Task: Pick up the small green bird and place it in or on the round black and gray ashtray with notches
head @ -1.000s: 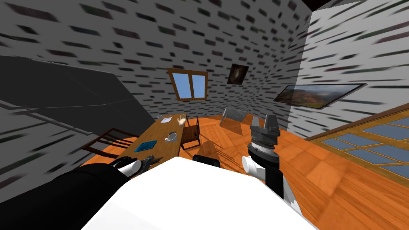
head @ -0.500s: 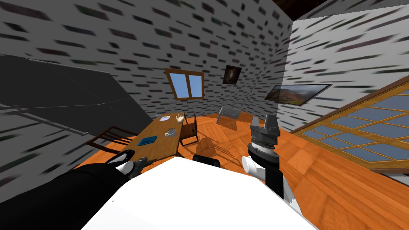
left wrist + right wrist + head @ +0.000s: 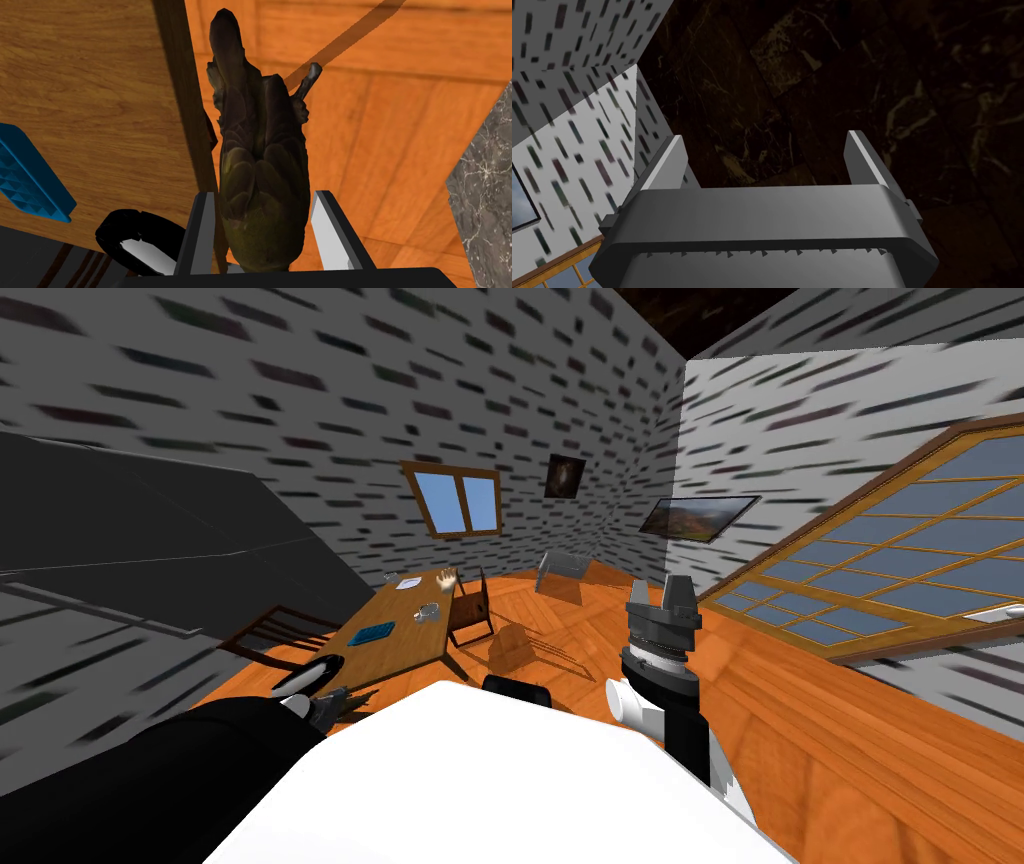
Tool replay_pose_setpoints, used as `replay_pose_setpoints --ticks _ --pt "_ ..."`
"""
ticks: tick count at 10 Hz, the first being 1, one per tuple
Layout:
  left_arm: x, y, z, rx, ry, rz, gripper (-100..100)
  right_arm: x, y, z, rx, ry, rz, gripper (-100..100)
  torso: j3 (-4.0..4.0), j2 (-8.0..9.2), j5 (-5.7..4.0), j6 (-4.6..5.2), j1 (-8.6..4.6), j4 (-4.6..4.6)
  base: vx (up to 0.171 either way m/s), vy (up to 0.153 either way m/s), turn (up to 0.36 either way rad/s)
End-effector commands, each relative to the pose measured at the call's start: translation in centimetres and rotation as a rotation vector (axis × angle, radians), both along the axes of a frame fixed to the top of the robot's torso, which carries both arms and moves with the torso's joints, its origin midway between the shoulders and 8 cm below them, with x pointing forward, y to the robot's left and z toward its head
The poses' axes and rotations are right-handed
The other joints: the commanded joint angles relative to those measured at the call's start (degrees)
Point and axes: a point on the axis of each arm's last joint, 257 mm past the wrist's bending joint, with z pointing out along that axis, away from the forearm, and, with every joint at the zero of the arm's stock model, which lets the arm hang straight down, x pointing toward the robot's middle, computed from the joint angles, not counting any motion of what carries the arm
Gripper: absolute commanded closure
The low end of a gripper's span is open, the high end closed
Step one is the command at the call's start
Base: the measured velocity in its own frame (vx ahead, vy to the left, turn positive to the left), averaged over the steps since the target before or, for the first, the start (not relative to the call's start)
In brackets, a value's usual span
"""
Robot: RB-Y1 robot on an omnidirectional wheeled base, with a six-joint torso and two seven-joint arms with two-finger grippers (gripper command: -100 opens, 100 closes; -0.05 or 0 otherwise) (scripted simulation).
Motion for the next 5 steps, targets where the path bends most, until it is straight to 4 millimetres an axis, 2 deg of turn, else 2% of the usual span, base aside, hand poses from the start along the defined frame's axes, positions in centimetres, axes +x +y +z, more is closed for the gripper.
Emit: replay_pose_setpoints --ticks 1,3,5 --pt "-0.44 0.42 0.43 -0.014 -0.006 0.046 100 0.0 0.0 0.0 0.0 0.0 0.0 0 0.0 0.0 0.0 0.0 0.0 0.0 -0.231 0.058 -0.172" --pt "-0.58 0.66 0.56 -0.034 -0.012 0.093 100 0.0 -0.01 -0.01 0.0 0.0 0.0 0 -0.08 -0.18 0.09 0.01 0.54 0.0 -0.159 0.166 -0.141" --pt "-0.51 0.77 0.58 -0.057 -0.02 0.142 100 0.0 -0.01 -0.01 -0.001 0.0 0.0 0 -0.22 -0.47 0.17 0.08 1.05 -0.02 -0.103 0.247 -0.179"
